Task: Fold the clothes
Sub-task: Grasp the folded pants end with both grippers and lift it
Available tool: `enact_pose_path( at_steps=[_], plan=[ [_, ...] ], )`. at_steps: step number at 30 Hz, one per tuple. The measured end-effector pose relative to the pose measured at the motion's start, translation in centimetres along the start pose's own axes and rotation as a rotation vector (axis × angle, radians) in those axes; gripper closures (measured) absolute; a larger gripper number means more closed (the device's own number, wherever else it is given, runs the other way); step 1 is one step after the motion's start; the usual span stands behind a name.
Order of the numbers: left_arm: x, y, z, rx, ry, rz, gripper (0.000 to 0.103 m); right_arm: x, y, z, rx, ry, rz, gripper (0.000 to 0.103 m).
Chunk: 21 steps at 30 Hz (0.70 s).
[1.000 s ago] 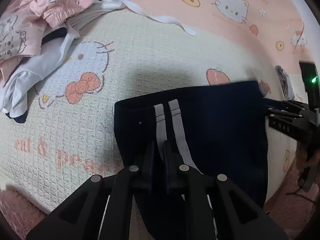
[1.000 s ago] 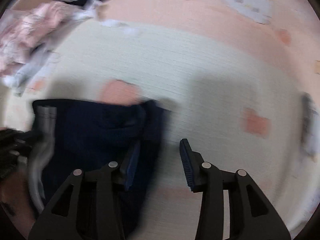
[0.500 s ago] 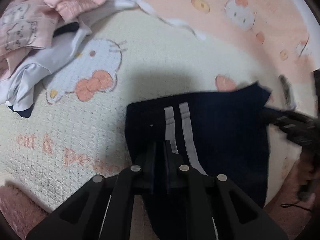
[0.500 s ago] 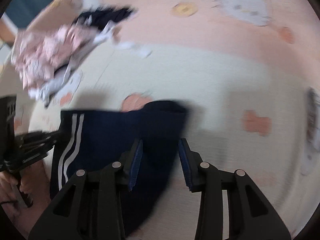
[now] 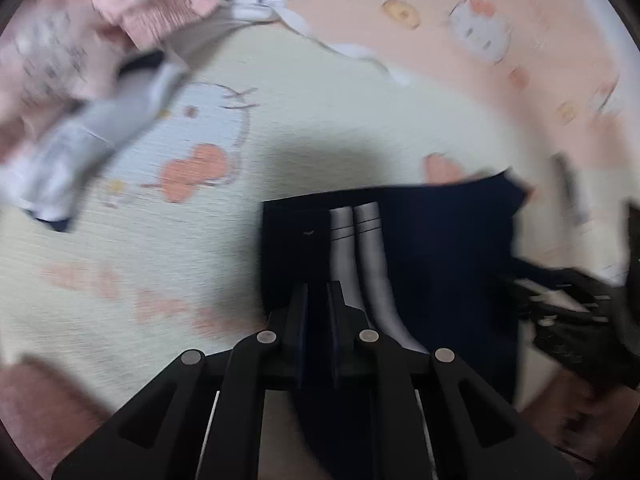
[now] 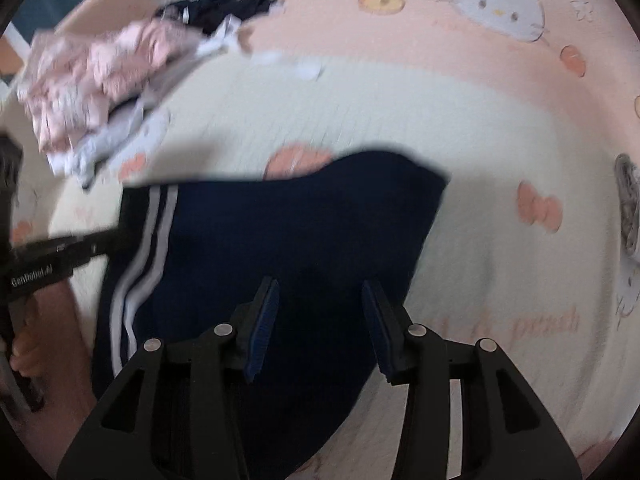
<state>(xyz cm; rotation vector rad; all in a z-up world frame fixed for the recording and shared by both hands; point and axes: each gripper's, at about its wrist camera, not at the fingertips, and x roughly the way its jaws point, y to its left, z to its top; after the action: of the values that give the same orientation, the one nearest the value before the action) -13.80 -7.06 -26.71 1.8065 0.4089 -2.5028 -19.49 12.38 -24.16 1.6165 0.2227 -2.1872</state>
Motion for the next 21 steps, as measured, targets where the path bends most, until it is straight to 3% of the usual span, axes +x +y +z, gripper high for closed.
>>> enact_pose_path(
  at_steps=[3,6,7,10,14,17,18,20,21],
  plan=[
    [-1.5,-1.6,-0.9,0.068,0.036,-0.11,0.091,-3.0,0.0,-0.5,0.085,-0.037,0.035,0.062],
    [-1.2,-3.5,-2.5,0.14,0.094,-0.178,0.08,-3.9,0.6,-1.4,0.108,-0.013,0.097,0.062],
    [-0.6,-4.1,-2.9,0.158,0.11,-0.168,0.075,-3.3,1.2,-2.0,0.088,0.008,0.095,0.062],
    [1.0,-4.3,-3.9,0.157,0.156,-0.092,0.075,-0.9,2.4,-4.7,0.025,0.094,0.052,0.061],
    [0.1,-2.1,-4.2,0.102,0.175,0.001,0.075,-1.6,2.1,-6.1,0.001,0.095,-0.001,0.064],
    [-1.6,-1.0,-4.3,0.077,0.131,-0.044,0.075,-3.0,1.1,-6.5,0.036,0.066,0.011,0.062],
    [-2.2,-1.2,-4.4,0.079,0.115,-0.1,0.075,-3.5,0.8,-6.6,0.048,0.051,0.02,0.062],
    [-2.5,-2.3,-4.8,0.096,0.095,-0.172,0.075,-3.8,1.3,-6.7,0.058,0.037,0.082,0.062],
    [-1.9,-2.8,-5.1,0.105,0.111,-0.171,0.075,-3.7,1.9,-6.6,0.041,0.038,0.103,0.062]
  ],
)
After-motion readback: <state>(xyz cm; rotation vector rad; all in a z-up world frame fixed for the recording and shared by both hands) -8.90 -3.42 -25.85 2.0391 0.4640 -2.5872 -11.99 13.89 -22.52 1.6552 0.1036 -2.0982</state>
